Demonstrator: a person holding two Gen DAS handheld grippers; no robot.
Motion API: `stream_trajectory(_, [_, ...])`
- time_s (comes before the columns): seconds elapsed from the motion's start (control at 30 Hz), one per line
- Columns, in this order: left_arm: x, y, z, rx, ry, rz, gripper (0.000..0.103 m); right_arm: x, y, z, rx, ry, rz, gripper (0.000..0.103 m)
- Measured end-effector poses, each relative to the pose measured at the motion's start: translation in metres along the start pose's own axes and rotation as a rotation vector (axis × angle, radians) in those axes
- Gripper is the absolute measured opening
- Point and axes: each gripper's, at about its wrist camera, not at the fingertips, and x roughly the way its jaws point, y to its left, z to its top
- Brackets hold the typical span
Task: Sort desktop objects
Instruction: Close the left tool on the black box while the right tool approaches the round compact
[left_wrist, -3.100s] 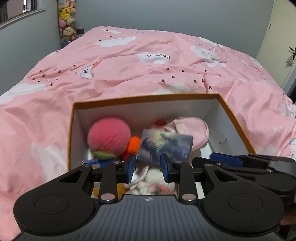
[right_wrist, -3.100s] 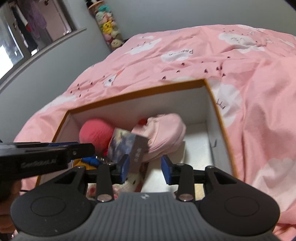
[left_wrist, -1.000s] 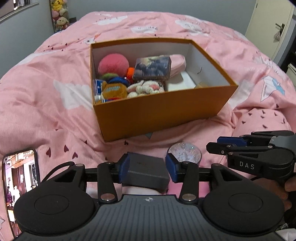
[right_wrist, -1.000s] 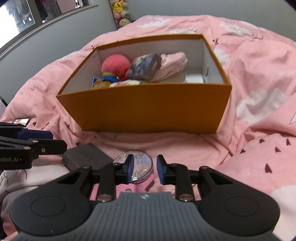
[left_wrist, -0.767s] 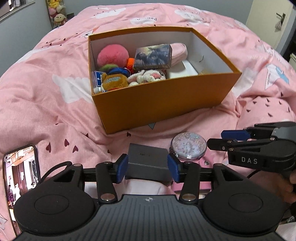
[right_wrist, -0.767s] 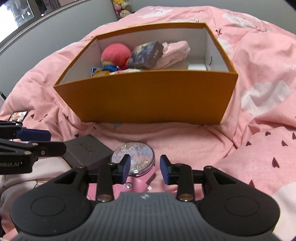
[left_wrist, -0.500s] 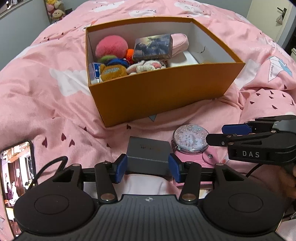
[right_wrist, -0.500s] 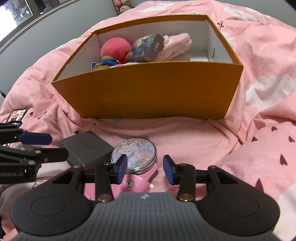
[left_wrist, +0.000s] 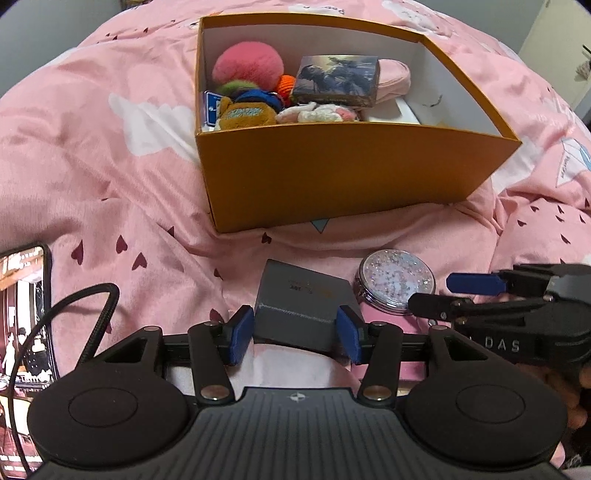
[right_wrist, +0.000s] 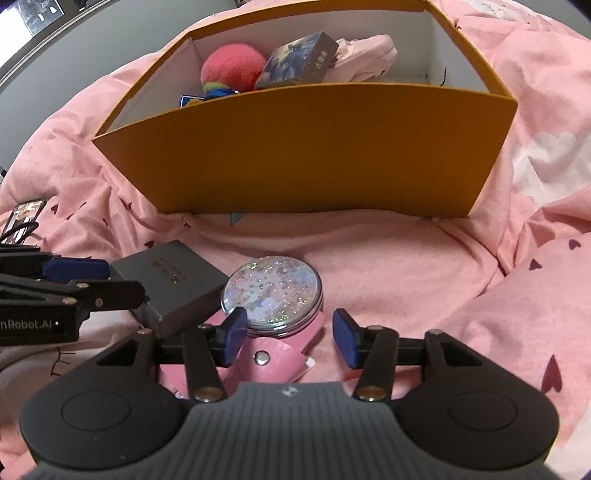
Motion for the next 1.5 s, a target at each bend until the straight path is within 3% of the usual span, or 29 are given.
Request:
stream_trajectory(0.4, [0.017,0.018,0.005,-0.142,0.082,-0.047,0.062,0.004,0.002,0.001,-0.006,0.013,0.005,0.061])
stream_trajectory(0.7, [0.039,0.023,0.008,-0.197,0.13,-0.083,0.077,0.004,0.001,0.001,-0.004,0.013,0.005,0.062])
stream_trajectory(0.87, [0.045,0.022,0.009,-0.212,0.124,-0.08,0.077,0.003,0.001,0.001,-0.003,0.014,0.007,0.063])
stream_trajectory(1.13, [0.027,0.021,0.011,-0.223,0.059,-0.067,0.051,0.004,-0.003,-0.001,0.006,0.015,0.016,0.064])
stream_trajectory(1.33, [0.015,0.03,0.014,-0.283,0.039,-0.122,0.042,0.004,-0.004,-0.001,0.007,0.016,0.016,0.064])
stream_trajectory(1.5, [0.008,0.037,0.018,-0.338,0.023,-0.199,0.041,0.004,-0.004,-0.002,0.007,0.016,0.015,0.064])
